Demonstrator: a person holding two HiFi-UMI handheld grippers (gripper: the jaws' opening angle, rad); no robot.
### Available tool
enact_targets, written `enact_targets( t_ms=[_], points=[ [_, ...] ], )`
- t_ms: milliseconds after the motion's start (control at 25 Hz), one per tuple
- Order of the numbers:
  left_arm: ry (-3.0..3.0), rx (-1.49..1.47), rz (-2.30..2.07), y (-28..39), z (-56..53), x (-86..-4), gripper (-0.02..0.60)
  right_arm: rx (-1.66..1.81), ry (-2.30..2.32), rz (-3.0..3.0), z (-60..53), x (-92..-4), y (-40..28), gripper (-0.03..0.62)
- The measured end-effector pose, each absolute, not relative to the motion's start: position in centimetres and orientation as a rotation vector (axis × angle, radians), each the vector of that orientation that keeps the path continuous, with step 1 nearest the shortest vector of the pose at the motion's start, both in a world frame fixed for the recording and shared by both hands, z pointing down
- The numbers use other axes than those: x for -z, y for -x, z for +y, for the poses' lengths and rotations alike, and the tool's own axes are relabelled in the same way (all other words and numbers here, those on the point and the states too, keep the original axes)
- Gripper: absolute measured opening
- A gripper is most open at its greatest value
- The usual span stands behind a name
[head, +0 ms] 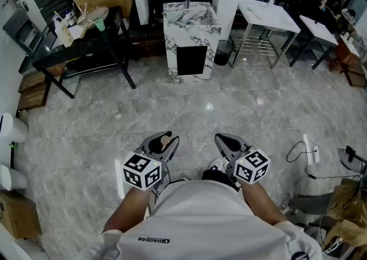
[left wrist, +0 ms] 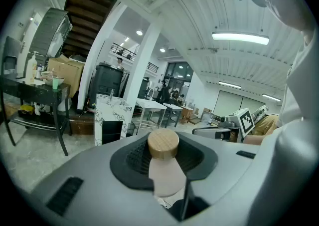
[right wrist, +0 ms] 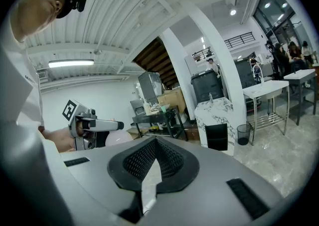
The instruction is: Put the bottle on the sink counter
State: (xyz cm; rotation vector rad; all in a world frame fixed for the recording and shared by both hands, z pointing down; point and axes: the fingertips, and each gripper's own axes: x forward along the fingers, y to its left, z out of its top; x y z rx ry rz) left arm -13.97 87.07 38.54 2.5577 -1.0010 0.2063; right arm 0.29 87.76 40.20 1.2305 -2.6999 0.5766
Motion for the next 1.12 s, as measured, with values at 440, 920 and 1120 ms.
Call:
enact_targets(
  t_ms=[440,920,1120],
  points=[
    [-2.565,-0.204,-0.983,14.3,86.8,-38.8,0.127,-0.563,-1.239,-2.695,88.0,-40.3,-0.3,0.040],
    [-2.561,-0.183,-0.964,14.2,87.0,-38.4,0.127,-0.501,-1.175,-2.679,88.8,-40.3,1.7,0.043],
    [-2.547,-0.183,-0.987,15.0,86.7,-39.1,0.127,-0.550,-1.161,-2.681,88.7,-41.2,2.1,0.041]
  ],
)
